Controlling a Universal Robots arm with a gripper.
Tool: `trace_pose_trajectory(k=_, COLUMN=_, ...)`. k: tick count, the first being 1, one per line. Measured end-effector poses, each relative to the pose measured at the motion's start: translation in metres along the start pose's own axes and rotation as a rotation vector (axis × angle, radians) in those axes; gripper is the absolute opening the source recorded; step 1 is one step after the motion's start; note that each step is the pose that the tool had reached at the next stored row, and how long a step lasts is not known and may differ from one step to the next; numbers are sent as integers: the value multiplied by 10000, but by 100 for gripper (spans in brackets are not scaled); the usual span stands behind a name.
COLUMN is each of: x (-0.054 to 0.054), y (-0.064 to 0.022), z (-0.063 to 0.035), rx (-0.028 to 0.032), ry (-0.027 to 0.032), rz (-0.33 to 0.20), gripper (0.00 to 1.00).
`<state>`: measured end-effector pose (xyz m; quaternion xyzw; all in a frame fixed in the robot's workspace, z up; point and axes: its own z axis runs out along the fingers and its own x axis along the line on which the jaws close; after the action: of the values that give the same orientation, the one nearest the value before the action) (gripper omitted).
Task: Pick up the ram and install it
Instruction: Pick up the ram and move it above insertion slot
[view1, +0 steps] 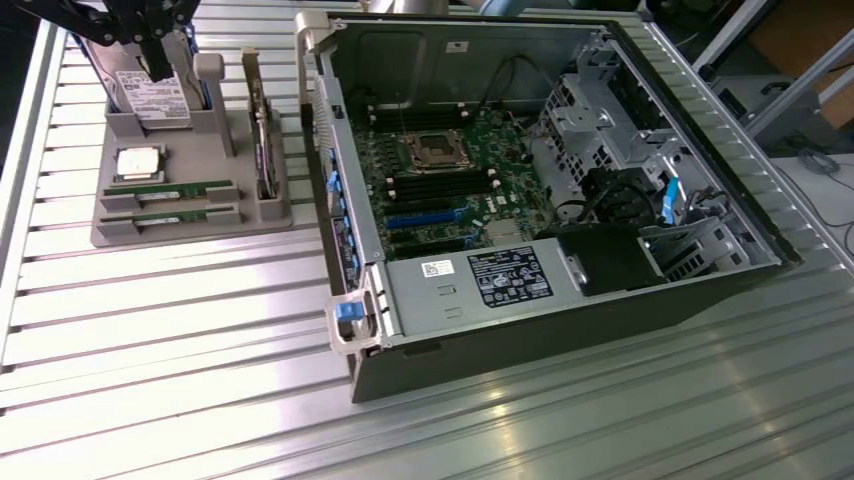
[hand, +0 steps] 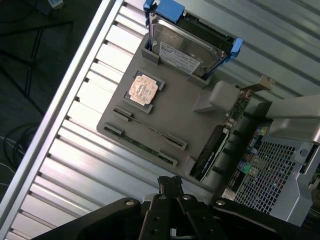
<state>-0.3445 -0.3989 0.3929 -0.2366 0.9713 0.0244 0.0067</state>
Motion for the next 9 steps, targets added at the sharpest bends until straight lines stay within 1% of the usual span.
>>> trace_pose_trajectory(k=3, x=0, y=0, z=0, rx=-2, ry=4, rz=-79, gripper=11)
trace_pose_trajectory(k=9, x=0, y=0, z=0, rx=-11, ry=19, rz=-418, gripper=11)
